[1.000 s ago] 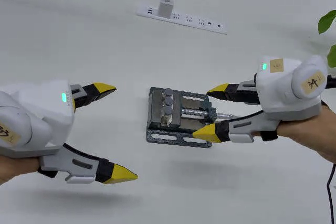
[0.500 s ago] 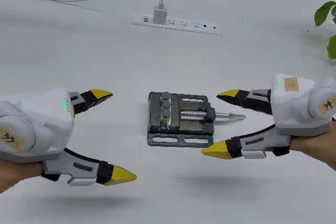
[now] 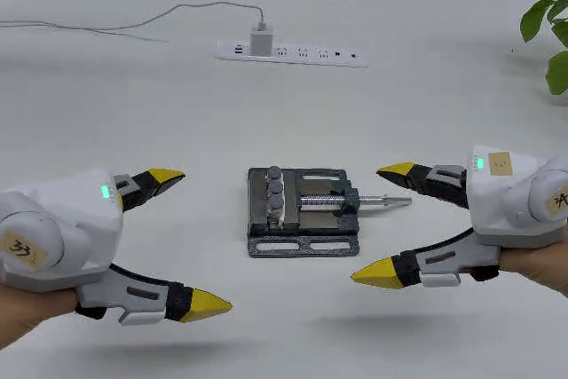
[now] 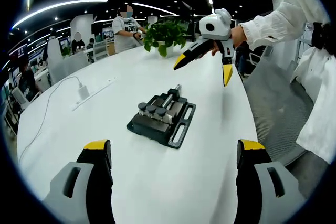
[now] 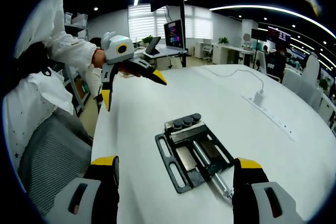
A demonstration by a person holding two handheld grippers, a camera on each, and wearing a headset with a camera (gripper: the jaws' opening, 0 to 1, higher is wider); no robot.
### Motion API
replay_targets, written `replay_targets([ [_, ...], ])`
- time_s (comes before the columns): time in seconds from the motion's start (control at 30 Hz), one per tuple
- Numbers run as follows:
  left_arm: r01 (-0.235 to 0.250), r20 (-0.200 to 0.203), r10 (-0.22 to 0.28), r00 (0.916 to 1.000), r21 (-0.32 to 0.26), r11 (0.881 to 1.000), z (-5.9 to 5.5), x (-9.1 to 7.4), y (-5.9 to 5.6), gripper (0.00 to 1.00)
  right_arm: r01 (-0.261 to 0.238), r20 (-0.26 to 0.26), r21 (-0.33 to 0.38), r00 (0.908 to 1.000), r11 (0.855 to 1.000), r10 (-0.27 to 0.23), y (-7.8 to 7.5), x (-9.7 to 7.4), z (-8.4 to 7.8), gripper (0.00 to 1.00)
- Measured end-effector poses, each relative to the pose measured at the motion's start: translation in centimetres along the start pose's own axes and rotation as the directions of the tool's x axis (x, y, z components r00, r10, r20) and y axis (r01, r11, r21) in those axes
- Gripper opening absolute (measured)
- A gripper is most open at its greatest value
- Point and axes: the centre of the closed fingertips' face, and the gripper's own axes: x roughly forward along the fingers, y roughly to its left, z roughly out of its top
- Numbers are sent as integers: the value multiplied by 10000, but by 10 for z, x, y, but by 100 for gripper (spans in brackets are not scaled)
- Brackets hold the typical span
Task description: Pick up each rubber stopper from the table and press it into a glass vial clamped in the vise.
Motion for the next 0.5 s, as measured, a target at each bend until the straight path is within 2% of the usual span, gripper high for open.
replay_targets([
  [0.5,45,-153,-43,9999,89,10000,-2,0,-6,99,211,280,-33,9994,9998,-210,-9,-13,-3,90],
])
